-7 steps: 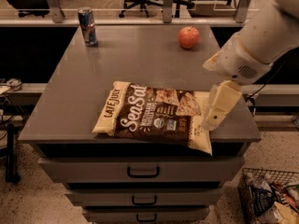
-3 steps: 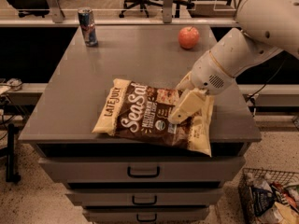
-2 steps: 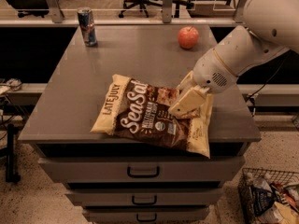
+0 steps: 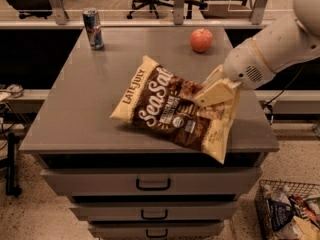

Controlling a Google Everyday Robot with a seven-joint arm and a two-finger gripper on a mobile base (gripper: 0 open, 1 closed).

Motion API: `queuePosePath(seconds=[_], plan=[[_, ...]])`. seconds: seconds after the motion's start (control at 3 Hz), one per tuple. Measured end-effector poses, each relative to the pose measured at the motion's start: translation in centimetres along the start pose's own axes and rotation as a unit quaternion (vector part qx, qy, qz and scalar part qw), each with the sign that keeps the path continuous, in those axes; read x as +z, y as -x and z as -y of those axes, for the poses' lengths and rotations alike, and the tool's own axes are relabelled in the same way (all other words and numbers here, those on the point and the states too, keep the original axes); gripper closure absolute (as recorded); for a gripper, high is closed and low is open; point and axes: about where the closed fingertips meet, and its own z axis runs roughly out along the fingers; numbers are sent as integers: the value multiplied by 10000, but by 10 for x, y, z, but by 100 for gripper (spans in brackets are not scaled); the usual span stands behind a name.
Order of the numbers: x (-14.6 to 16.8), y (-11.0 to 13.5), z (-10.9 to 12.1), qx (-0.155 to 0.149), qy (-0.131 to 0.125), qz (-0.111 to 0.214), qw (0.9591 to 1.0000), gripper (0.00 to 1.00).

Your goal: Move brown chip bag near redbull can

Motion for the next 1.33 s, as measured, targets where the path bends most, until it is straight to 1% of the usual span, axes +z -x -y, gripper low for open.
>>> queuePosePath(seconds=[0.33, 0.67, 1.0, 1.33], plan=[[-44, 12, 18, -11, -575, 101, 9983, 100], [-43, 13, 18, -19, -574, 120, 9983, 100], [-23, 25, 40, 119, -552, 504, 9971, 100], [5, 35, 78, 561, -459, 1030, 9920, 100]])
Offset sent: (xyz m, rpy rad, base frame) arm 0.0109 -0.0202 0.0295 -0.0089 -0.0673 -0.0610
